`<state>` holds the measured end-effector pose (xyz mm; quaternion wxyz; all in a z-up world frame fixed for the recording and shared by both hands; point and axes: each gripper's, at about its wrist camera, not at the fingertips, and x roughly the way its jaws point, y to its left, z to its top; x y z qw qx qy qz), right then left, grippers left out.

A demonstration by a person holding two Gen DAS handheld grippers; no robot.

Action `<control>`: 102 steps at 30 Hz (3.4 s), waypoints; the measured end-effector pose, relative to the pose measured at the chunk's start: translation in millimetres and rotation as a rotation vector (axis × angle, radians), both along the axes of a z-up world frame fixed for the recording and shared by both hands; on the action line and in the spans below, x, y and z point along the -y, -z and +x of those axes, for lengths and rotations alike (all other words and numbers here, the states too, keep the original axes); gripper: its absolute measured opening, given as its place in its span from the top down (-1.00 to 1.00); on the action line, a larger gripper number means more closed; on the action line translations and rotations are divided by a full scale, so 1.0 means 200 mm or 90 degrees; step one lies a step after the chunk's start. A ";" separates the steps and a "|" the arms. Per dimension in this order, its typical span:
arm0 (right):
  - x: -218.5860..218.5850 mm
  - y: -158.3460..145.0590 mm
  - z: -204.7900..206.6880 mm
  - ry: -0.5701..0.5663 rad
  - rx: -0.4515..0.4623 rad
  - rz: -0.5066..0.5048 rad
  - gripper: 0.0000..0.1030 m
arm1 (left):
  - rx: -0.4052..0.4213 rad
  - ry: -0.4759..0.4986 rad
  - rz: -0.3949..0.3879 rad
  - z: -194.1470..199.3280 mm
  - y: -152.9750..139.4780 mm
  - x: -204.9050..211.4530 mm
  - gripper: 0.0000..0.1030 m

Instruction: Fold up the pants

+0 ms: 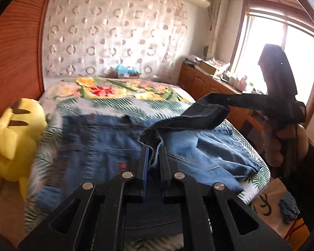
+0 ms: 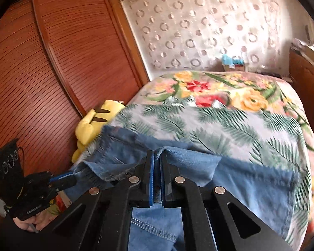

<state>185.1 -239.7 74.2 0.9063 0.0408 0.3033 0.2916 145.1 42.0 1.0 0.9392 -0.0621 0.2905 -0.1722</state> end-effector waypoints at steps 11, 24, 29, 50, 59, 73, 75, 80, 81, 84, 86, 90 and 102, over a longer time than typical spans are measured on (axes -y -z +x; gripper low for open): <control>-0.54 -0.06 0.22 -0.082 0.005 -0.061 0.92 | 0.011 -0.067 -0.013 -0.12 -0.02 -0.33 0.82; -1.03 -0.02 0.46 -0.101 -0.003 -0.125 0.92 | -0.040 -0.128 0.003 -0.03 0.18 -0.58 0.82; -1.10 0.08 0.49 -0.091 -0.011 -0.126 0.92 | -0.063 -0.137 -0.012 -0.03 0.27 -0.60 0.81; -0.75 0.01 0.18 -0.090 0.068 -0.096 0.35 | -0.095 -0.168 -0.003 -0.06 0.35 -0.61 0.77; -0.39 0.29 0.07 -0.036 0.012 -0.161 0.35 | -0.075 -0.161 0.046 -0.09 0.25 -0.55 0.67; -0.10 0.50 -0.02 0.027 -0.075 -0.170 0.35 | -0.068 -0.093 0.065 -0.03 0.20 -0.32 0.14; -0.11 0.51 -0.03 0.031 -0.082 -0.174 0.35 | -0.076 -0.076 0.069 0.01 0.23 -0.25 0.14; -0.11 0.53 -0.04 0.041 -0.067 -0.173 0.33 | -0.109 -0.044 0.068 0.09 0.34 -0.12 0.14; -0.11 0.53 -0.04 0.042 -0.065 -0.170 0.29 | -0.115 -0.041 0.067 0.10 0.36 -0.10 0.14; -0.13 0.55 -0.07 0.042 -0.057 -0.170 0.11 | -0.129 -0.037 0.055 0.11 0.39 -0.07 0.14; -0.16 0.59 -0.07 0.047 -0.048 -0.192 0.07 | -0.144 -0.047 0.047 0.12 0.43 -0.07 0.14; -0.17 0.59 -0.08 0.055 -0.041 -0.216 0.04 | -0.159 -0.063 0.036 0.13 0.49 -0.07 0.13; 0.02 0.51 -0.14 0.063 -0.074 -0.157 0.01 | -0.114 -0.020 0.120 0.07 0.54 0.10 -0.73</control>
